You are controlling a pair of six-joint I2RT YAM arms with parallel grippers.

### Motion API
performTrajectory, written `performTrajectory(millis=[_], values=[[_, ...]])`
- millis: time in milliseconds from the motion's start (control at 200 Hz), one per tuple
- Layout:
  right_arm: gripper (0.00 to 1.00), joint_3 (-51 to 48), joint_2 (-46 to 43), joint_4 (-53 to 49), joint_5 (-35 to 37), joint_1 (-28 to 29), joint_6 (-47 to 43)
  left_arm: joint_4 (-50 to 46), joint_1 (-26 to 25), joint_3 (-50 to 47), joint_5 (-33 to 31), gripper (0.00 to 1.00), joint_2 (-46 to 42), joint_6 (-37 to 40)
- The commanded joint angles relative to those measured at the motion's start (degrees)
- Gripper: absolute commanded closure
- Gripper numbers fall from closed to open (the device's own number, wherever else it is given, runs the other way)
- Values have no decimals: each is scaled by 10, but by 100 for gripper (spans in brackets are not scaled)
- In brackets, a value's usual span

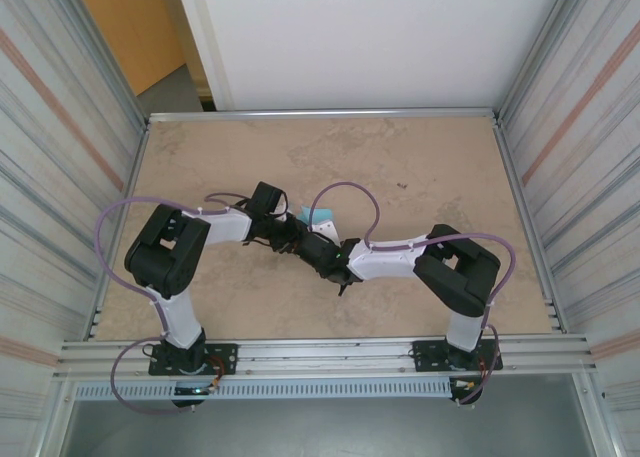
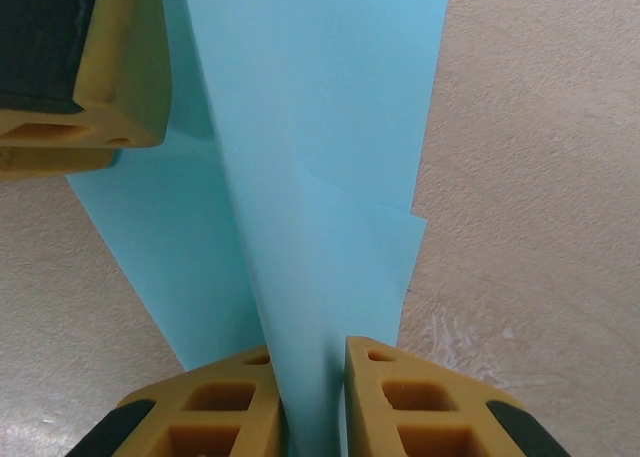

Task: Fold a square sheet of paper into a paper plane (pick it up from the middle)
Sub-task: Fourth fold the wing at the center of the table.

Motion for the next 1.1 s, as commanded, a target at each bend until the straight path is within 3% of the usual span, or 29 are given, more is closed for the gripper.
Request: performTrajectory(millis=[0, 261, 737, 1092], values=[[79, 8, 5, 7, 3, 6, -11, -23, -4, 11, 8, 75, 2, 10], [78, 8, 5, 17, -5, 6, -27, -23, -4, 10, 7, 75, 0, 10], [86, -2, 2, 33, -42, 5, -46, -36, -2, 9, -6, 77, -22, 11], [89, -40, -18, 88, -158, -17, -68, -40, 39, -36, -41, 75, -91, 4]])
